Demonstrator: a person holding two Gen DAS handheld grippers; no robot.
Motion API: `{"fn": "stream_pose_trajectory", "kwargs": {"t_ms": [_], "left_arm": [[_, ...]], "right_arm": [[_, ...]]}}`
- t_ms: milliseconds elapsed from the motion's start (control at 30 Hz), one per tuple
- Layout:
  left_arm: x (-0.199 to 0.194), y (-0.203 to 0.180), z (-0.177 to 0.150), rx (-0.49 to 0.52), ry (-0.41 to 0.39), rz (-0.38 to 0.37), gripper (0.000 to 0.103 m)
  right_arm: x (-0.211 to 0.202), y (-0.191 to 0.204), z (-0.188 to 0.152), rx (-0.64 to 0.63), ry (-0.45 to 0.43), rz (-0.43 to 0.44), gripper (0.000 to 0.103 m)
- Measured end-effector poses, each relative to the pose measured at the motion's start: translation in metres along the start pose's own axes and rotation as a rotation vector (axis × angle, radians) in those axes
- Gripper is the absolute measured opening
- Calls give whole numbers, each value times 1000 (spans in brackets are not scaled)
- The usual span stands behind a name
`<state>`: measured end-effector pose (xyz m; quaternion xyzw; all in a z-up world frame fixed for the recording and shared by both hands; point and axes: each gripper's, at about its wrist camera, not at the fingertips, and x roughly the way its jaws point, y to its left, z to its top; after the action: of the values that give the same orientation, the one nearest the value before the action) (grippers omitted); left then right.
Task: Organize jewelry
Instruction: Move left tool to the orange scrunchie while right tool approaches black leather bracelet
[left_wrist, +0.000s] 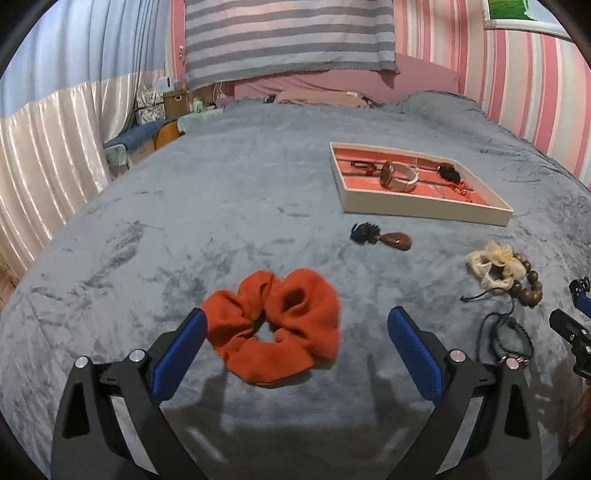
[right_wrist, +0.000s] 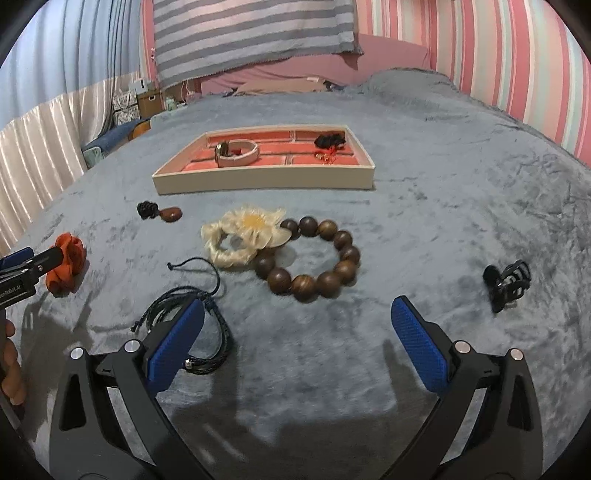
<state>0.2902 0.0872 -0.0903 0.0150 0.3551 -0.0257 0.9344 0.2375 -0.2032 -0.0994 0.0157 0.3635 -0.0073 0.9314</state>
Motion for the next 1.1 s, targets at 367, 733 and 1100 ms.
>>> {"fn": "stream_pose_trajectory", "kwargs": {"t_ms": [367, 733, 1100], "left_arm": [[20, 8, -2, 33, 32, -18, 96], [25, 16, -2, 35, 25, -55, 96], [32, 16, -6, 41, 44, -83, 94]], "right_arm": [[19, 12, -4, -11, 69, -8, 93], [38, 29, -11, -41, 151, -5, 67], [42, 40, -13, -87, 149, 10, 16]]}}
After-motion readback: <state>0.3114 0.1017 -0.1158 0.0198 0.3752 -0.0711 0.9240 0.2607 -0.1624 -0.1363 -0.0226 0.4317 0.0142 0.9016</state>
